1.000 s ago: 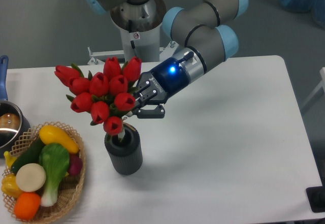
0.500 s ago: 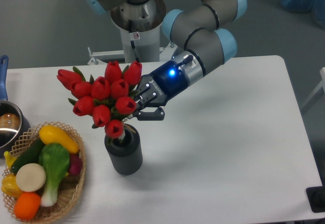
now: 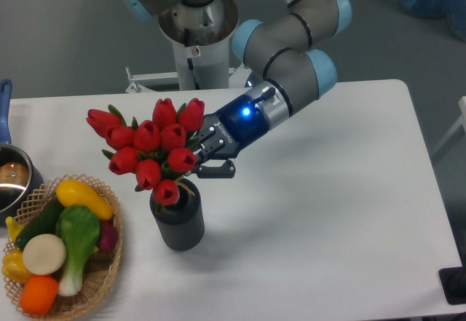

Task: Insert the flowers into the vase
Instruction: 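Lower the tulip stems into the grey vase opening, then push the tulips further down into the vase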

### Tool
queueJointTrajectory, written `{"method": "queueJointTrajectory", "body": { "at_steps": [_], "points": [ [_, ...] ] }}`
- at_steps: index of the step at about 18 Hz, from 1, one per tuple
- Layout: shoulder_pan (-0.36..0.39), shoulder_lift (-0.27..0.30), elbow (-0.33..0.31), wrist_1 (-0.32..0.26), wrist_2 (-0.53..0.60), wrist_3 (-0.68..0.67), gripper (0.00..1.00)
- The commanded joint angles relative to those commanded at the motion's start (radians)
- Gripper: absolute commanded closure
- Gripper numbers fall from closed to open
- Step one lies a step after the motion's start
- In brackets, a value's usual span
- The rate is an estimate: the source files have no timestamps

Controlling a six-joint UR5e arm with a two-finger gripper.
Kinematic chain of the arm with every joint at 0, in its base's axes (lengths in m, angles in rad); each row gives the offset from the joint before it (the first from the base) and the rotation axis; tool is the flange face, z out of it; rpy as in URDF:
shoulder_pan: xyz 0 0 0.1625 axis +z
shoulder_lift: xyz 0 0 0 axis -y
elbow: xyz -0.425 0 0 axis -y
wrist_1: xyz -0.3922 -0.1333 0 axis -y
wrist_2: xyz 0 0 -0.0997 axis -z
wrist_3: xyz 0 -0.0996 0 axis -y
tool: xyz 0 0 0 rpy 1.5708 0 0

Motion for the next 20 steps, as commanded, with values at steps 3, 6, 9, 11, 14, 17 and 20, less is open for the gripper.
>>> {"method": "queueJointTrajectory", "body": {
  "at_steps": [3, 6, 9, 11, 14, 17, 20],
  "points": [
    [-0.002, -0.002, -0.008, 0.002, 0.000, 0.002, 0.88],
    [-0.003, -0.006, -0.017, 0.000, 0.003, 0.020, 0.88],
    [-0.003, -0.018, -0.023, 0.000, 0.006, 0.026, 0.88],
    [-0.005, -0.026, -0.026, 0.000, 0.006, 0.026, 0.88],
    [-0.008, -0.032, -0.031, 0.000, 0.008, 0.028, 0.88],
    [-0.011, -0.047, -0.032, 0.000, 0.009, 0.035, 0.88],
    [-0.017, -0.064, -0.040, 0.000, 0.009, 0.075, 0.88]
  ]
}}
